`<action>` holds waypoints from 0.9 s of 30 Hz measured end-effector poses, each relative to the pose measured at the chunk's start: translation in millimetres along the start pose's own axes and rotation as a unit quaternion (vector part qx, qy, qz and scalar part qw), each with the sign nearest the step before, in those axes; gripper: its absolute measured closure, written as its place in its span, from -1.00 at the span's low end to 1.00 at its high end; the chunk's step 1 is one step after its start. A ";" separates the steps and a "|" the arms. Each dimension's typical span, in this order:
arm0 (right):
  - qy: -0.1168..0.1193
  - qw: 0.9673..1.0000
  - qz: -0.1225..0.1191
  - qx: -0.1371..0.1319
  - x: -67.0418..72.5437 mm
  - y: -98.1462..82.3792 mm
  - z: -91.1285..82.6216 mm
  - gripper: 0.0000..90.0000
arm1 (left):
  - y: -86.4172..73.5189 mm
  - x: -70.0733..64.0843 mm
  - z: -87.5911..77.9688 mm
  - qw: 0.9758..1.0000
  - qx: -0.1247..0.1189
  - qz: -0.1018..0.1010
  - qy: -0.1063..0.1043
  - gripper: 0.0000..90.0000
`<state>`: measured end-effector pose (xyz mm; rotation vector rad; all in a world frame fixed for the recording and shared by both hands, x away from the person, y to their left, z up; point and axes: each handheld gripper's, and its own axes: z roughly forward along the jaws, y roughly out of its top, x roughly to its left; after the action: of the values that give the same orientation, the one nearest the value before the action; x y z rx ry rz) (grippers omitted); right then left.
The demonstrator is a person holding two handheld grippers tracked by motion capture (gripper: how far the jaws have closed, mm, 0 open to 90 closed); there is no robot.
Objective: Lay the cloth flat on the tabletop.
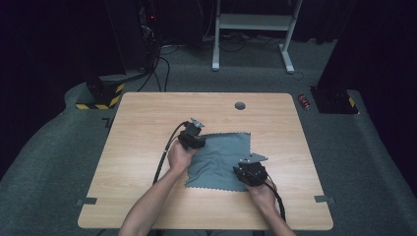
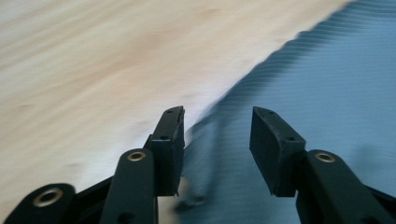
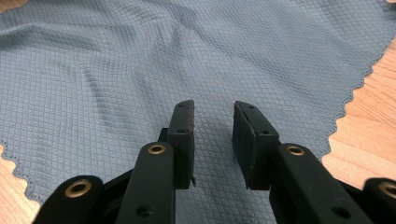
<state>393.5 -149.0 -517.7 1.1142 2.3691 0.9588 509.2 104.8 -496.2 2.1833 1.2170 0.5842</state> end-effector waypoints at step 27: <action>-0.016 1.000 0.011 -0.004 -4.3 -41.0 -49.5 0.68 | -114.7 -42.6 -97.7 0.993 -0.032 0.034 -0.110 0.38</action>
<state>346.4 -192.4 -511.4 1.1463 2.3307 0.9489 357.4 142.6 -503.4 2.1761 0.9994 0.3908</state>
